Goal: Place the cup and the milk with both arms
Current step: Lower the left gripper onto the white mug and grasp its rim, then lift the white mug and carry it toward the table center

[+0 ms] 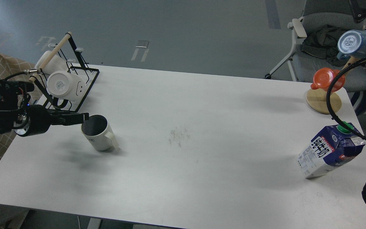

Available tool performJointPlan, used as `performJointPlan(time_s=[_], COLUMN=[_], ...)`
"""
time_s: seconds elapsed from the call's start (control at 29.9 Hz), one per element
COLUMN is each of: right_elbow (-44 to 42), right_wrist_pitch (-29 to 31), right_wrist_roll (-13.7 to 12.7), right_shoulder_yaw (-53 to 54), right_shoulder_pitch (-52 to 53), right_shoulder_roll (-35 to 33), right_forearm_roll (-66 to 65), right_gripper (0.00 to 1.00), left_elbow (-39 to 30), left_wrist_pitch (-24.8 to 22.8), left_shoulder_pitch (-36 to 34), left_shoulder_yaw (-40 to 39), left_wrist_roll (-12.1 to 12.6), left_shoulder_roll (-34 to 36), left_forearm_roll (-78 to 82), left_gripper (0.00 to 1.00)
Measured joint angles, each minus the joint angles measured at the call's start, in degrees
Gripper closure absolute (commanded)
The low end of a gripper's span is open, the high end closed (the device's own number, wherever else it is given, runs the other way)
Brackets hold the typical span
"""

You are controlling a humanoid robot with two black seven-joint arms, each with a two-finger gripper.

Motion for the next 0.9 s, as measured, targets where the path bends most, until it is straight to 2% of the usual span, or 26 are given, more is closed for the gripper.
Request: performJointPlan(time_s=[0.07,0.13,0.33,0.37,0.5,0.53,0.6,0.77,0.9], right_elbow=[0.0,0.0,0.1,0.1,0.1,0.1,0.0,-0.1,-0.2], right_wrist_pitch=[0.0,0.0,0.0,0.0,0.0,0.0,0.0,0.0,0.0], right_wrist_roll=[0.0,0.0,0.0,0.0,0.0,0.0,0.0,0.0,-0.1], right_shoulder_yaw=[0.0,0.0,0.0,0.0,0.0,0.0,0.0,0.0,0.0], right_shoulder_pitch=[0.0,0.0,0.0,0.0,0.0,0.0,0.0,0.0,0.0], right_shoulder_roll=[0.0,0.0,0.0,0.0,0.0,0.0,0.0,0.0,-0.2], right_forearm_roll=[0.0,0.0,0.0,0.0,0.0,0.0,0.0,0.0,0.0], right_gripper=[0.00,0.00,0.00,0.00,0.00,0.00,0.00,0.00,0.00], left_elbow=[0.5,1.0,1.5,1.6,1.6,1.6,1.6,1.6,1.5], left_wrist_pitch=[0.0,0.0,0.0,0.0,0.0,0.0,0.0,0.0,0.0], left_shoulder_pitch=[0.0,0.0,0.0,0.0,0.1,0.1,0.1,0.0,-0.1], left_shoulder_yaw=[0.5,1.0,2.0,2.0,2.1,2.2,2.5,3.6,3.9], left_wrist_roll=[-0.3,-0.4,-0.7,-0.9,-1.6,-1.7,-2.7,-4.2,-4.3], left_shoulder_roll=[-0.1,-0.3,-1.0,-1.0,-1.5,-1.5,-1.6,-1.7,-1.7], left_forearm_roll=[0.0,0.0,0.0,0.0,0.2,0.3,0.4,0.6,0.7], left_gripper=[0.19,0.29,0.32,0.37,0.73,0.75,0.88,1.00,1.00])
